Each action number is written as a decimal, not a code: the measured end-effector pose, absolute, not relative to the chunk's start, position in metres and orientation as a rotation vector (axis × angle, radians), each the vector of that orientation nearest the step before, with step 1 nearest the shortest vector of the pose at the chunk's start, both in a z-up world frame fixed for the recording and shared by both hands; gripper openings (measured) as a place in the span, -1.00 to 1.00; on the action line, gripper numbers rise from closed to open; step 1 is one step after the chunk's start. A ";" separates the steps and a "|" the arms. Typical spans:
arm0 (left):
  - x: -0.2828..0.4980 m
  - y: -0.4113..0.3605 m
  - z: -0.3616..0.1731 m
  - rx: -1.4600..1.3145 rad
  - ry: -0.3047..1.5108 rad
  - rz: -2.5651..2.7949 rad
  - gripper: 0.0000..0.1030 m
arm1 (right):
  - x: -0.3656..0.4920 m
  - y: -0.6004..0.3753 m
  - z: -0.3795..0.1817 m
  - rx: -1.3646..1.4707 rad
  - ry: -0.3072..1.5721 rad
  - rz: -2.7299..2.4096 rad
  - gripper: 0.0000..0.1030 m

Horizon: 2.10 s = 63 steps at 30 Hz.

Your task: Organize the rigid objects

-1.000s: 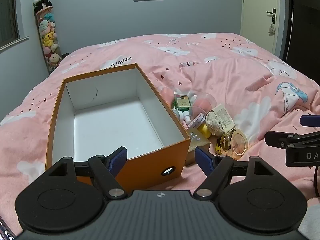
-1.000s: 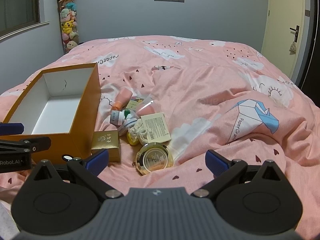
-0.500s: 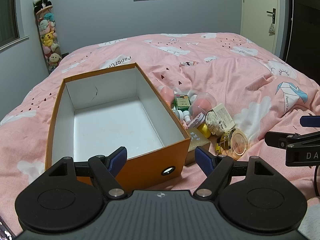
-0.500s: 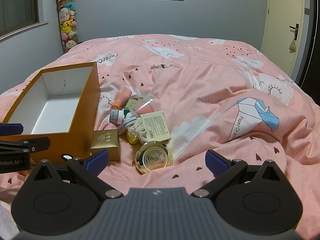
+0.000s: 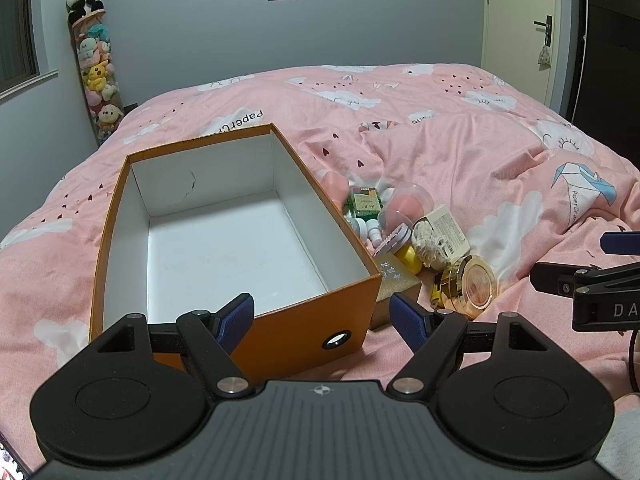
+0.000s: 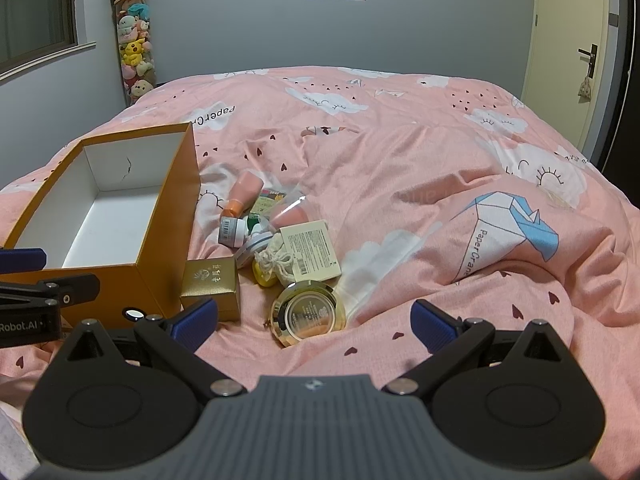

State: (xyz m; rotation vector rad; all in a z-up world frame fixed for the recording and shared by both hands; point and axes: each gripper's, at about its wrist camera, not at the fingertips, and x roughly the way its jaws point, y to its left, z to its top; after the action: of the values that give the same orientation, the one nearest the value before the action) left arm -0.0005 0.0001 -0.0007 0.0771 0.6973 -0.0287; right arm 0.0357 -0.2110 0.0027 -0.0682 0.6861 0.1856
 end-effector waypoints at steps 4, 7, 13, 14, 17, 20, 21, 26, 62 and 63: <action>0.000 0.000 -0.001 0.077 0.698 -0.028 0.76 | 0.036 -0.211 0.002 -0.067 0.688 0.185 0.95; 0.000 0.000 -0.001 0.077 0.698 -0.028 0.76 | 0.036 -0.211 0.002 -0.067 0.689 0.185 0.95; -0.001 0.000 -0.001 0.078 0.698 -0.028 0.76 | 0.035 -0.211 0.001 -0.066 0.691 0.185 0.95; -0.001 0.000 -0.001 0.078 0.698 -0.028 0.76 | 0.036 -0.211 0.002 -0.066 0.691 0.185 0.95; -0.001 0.000 -0.001 0.077 0.698 -0.027 0.76 | 0.035 -0.211 0.001 -0.066 0.694 0.185 0.95; -0.001 0.000 -0.001 0.078 0.698 -0.028 0.76 | 0.035 -0.211 0.001 -0.066 0.694 0.185 0.95; -0.001 0.000 -0.001 0.078 0.698 -0.028 0.76 | 0.035 -0.211 0.001 -0.067 0.694 0.185 0.95; -0.001 -0.001 0.000 0.084 0.698 -0.039 0.76 | 0.036 -0.211 0.001 -0.065 0.701 0.192 0.95; 0.130 -0.057 -0.025 0.474 0.989 -0.687 0.25 | 0.164 -0.209 -0.042 -0.049 1.057 0.364 0.31; 0.135 -0.059 -0.029 0.504 1.011 -0.696 0.34 | 0.168 -0.208 -0.045 -0.052 1.068 0.366 0.37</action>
State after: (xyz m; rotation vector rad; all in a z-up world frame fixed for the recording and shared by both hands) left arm 0.1351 -0.0588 -0.0289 0.5045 1.0107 -0.6960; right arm 0.1678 -0.2084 -0.0454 -0.0515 1.0682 0.3657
